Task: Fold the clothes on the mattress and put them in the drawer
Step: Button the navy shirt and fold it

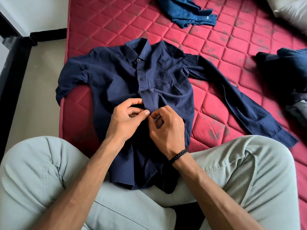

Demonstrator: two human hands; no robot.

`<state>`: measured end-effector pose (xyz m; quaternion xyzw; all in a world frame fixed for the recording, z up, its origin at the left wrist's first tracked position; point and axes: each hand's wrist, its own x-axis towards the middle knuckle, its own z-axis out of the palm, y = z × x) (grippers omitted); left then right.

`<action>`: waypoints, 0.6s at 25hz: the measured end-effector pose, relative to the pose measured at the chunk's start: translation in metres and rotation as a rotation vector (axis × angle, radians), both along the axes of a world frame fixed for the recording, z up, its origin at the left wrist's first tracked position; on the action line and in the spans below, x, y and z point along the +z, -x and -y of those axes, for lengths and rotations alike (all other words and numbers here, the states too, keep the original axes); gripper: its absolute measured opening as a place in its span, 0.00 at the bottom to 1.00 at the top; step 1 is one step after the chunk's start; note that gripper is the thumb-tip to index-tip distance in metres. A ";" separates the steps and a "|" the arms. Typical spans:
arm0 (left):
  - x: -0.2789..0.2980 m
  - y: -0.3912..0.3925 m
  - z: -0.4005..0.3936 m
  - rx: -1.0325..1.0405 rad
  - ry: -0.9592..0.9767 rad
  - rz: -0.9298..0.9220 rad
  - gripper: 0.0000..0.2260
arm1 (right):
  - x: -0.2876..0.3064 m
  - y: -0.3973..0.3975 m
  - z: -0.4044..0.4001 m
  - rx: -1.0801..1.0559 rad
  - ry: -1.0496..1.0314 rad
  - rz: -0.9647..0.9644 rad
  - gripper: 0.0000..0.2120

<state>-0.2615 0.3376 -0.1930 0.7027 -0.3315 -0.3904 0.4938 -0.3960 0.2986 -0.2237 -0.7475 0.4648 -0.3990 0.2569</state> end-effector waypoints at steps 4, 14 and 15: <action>-0.003 0.000 0.000 0.051 -0.017 -0.170 0.14 | -0.002 -0.003 0.000 0.086 -0.180 0.035 0.07; -0.004 -0.006 0.002 -0.067 -0.019 -0.301 0.15 | 0.015 0.001 0.013 0.152 -1.018 0.567 0.08; -0.003 -0.005 0.002 -0.095 -0.008 -0.344 0.16 | 0.016 0.002 0.015 0.138 -1.051 0.598 0.08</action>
